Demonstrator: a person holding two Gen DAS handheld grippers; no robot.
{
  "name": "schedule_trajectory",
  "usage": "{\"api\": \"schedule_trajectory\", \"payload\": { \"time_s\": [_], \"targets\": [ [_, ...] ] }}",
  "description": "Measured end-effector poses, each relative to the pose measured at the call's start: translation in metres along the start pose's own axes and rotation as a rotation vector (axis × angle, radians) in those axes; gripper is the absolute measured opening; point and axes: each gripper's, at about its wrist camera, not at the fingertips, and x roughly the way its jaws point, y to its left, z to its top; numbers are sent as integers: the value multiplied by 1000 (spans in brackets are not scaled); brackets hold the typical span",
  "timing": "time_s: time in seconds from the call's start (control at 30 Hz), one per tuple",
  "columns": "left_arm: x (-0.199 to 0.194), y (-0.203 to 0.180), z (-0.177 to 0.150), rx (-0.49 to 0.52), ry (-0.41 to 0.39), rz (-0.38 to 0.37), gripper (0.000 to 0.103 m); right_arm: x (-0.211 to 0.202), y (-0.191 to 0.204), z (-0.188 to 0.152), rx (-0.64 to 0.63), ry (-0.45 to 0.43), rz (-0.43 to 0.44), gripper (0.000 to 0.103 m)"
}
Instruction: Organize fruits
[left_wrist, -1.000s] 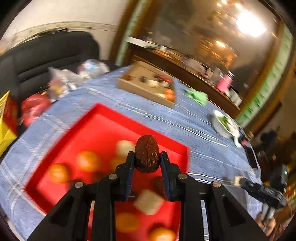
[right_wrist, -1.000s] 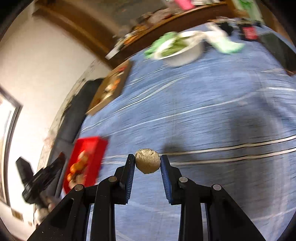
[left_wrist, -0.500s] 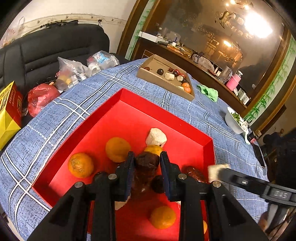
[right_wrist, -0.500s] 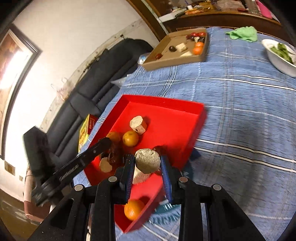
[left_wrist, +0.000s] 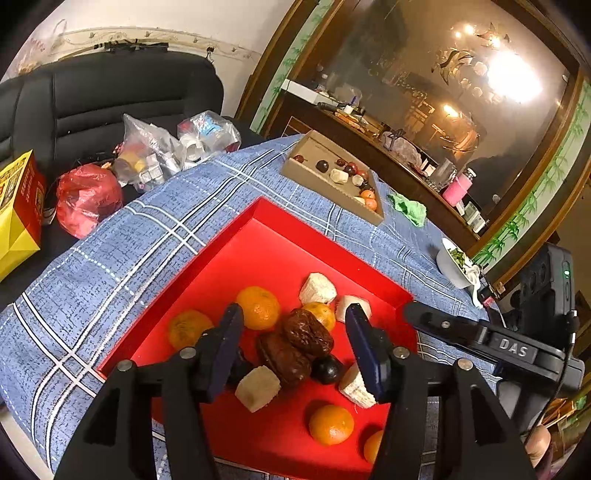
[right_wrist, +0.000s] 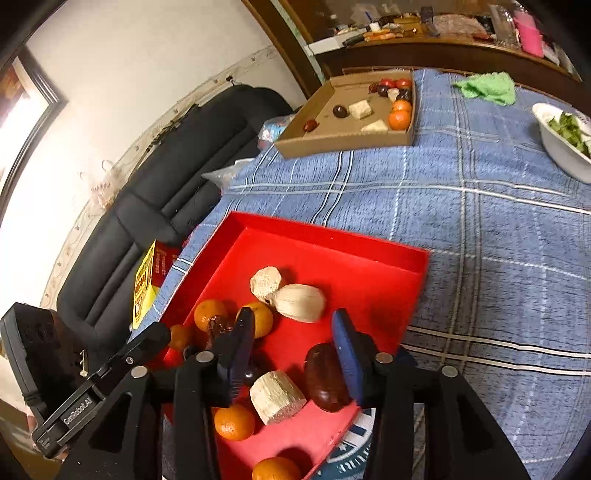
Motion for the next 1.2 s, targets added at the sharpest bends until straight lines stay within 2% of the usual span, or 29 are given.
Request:
{"api": "schedule_trajectory", "payload": {
  "time_s": [0.1, 0.2, 0.3, 0.37, 0.43, 0.53, 0.77, 0.83, 1.2],
  "targets": [
    [-3, -10, -1, 35, -13, 10, 58, -15, 3, -5, -22, -28, -26, 53],
    [-7, -25, -3, 93, -38, 63, 64, -31, 7, -16, -62, -62, -80, 59],
    [-11, -44, -7, 164, -81, 176, 78, -48, 8, -30, -98, -100, -146, 63],
    [-14, -57, -10, 200, -115, 274, 95, -57, 7, -39, -110, -123, -197, 64],
    [-17, -69, -12, 230, -136, 326, 98, -66, 4, -47, -110, -147, -243, 66],
    [-16, -81, -13, 253, -117, 316, 98, -79, -5, -57, -98, -175, -279, 71],
    [-11, -110, -24, 288, -84, 318, 98, -94, -20, -73, -103, -196, -339, 74],
    [-10, -117, -28, 298, -79, 318, 98, -95, -25, -77, -98, -196, -344, 77],
    [-1, -146, -45, 368, -45, 308, 98, -105, -44, -88, -45, -204, -354, 78]
  ]
}}
